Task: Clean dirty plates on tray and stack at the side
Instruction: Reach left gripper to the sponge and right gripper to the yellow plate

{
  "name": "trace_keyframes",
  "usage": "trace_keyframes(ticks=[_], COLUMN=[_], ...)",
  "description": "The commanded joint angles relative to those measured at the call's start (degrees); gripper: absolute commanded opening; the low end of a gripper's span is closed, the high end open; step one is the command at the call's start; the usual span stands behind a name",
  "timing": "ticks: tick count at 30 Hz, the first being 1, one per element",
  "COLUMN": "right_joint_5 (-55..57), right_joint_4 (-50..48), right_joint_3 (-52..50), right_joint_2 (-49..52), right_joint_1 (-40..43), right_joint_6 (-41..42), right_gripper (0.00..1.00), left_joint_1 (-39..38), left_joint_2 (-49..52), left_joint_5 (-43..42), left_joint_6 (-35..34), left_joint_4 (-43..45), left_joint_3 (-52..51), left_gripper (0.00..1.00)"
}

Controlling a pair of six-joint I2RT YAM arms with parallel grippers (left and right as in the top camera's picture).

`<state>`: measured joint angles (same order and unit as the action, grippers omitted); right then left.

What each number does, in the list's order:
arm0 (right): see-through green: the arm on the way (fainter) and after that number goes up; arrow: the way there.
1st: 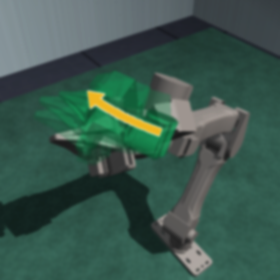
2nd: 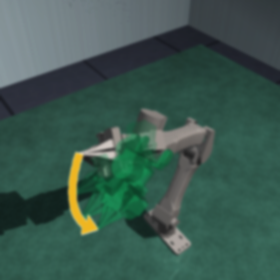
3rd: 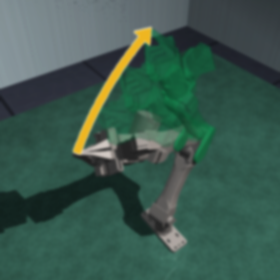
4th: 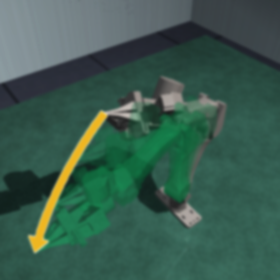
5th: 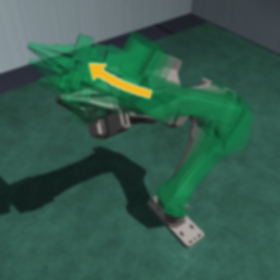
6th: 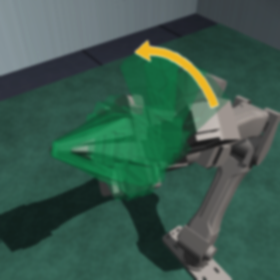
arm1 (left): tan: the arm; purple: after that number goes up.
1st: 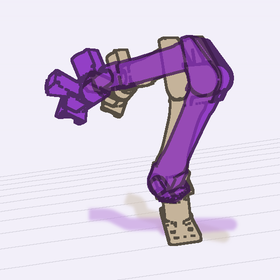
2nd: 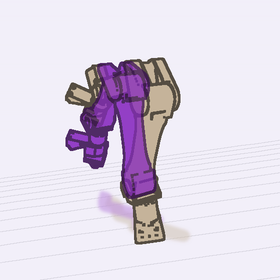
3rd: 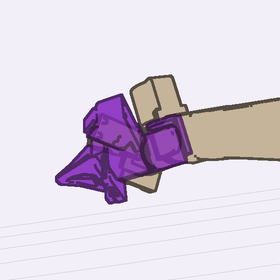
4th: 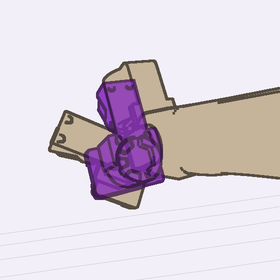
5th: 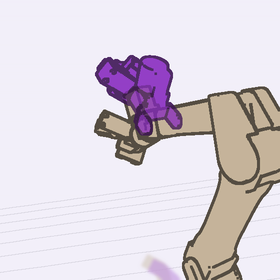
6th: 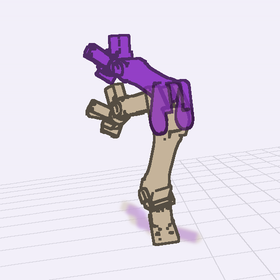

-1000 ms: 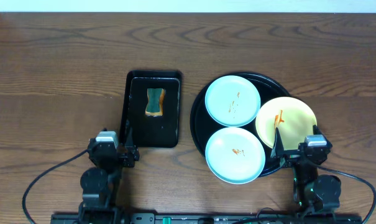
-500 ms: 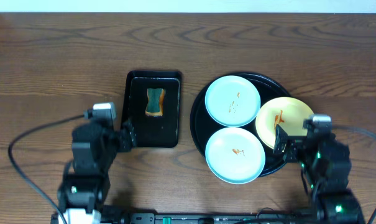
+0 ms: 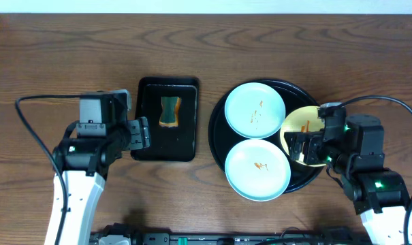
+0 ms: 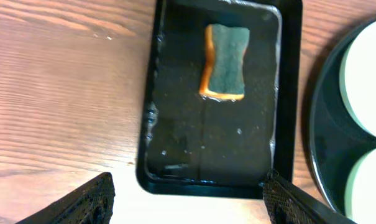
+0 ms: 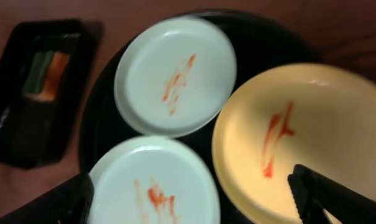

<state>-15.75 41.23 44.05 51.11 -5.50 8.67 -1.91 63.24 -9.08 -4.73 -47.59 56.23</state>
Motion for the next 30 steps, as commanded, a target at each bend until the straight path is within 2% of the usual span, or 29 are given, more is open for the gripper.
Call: trace_keyframes(ticks=[1,8,11,15,21,25,30], right_joint_5=[-3.4,-4.8,-6.0,-6.0,-5.9,-5.9,-5.9], right_joint_4=[2.8,7.9,9.3,10.9,10.6,10.4,10.4], right_joint_3=[0.8,-0.1,-1.2,-2.1,-2.2,-2.2,-2.2], right_joint_2=[0.5,3.9,6.9,10.7,14.6,15.2,15.2], right_joint_1=[-0.5,-0.6,-0.6,-0.6,-0.6,-0.6,-0.6], right_joint_6=[0.8,1.2,3.0,6.1,6.6,6.6,6.6], right_gripper=[0.91,0.85,0.78,0.76,0.72,0.73,0.73], left_joint_1=[0.2,-0.6,-1.8,-3.6,-7.4,-8.9,-9.0], left_joint_2=[1.1,3.1,7.6,15.0,26.2,32.6,38.3], left_joint_5=[-4.7,-6.3,-6.3,-5.0,-1.7,-0.2,1.4], left_joint_6=[-0.5,-0.5,-0.5,-0.5,-0.1,-0.1,-0.3], left_joint_4=[0.1,12.5,17.3,20.5,26.8,31.5,34.3], left_joint_3=[1.2,1.2,1.2,1.2,1.2,1.2,1.2], left_gripper=[0.78,0.77,0.77,0.76,0.70,0.67,0.56])
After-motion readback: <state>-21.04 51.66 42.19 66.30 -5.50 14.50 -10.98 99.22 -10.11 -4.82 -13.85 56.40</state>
